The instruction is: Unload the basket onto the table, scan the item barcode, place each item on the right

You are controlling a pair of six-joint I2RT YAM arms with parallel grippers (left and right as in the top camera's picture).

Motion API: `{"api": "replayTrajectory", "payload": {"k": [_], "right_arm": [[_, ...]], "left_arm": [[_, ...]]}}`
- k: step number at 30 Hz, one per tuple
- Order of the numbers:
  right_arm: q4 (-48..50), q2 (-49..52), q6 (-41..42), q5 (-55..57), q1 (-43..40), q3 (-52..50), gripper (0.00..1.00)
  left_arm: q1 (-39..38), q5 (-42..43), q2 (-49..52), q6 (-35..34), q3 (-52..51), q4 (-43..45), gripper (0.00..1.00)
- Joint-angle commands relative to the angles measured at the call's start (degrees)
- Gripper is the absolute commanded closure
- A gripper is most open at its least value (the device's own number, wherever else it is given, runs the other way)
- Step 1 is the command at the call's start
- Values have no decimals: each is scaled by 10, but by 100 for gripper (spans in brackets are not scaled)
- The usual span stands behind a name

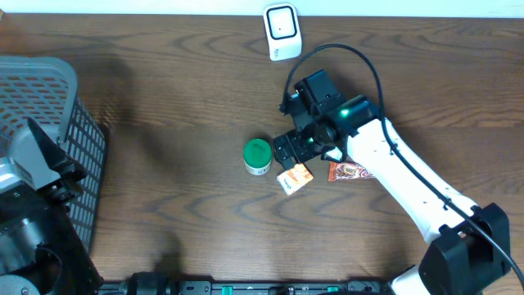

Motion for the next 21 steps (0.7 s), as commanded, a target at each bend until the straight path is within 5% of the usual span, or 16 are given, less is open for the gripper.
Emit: {"api": "replayTrajectory", "payload": {"k": [1, 21], "right_arm": [[3, 20, -91, 21, 9, -24, 1], [37, 198, -92, 25, 34, -40, 1]], "left_arm": [[3, 3, -5, -10, -5, 2, 15], [3, 3, -5, -10, -9, 2, 15]]}}
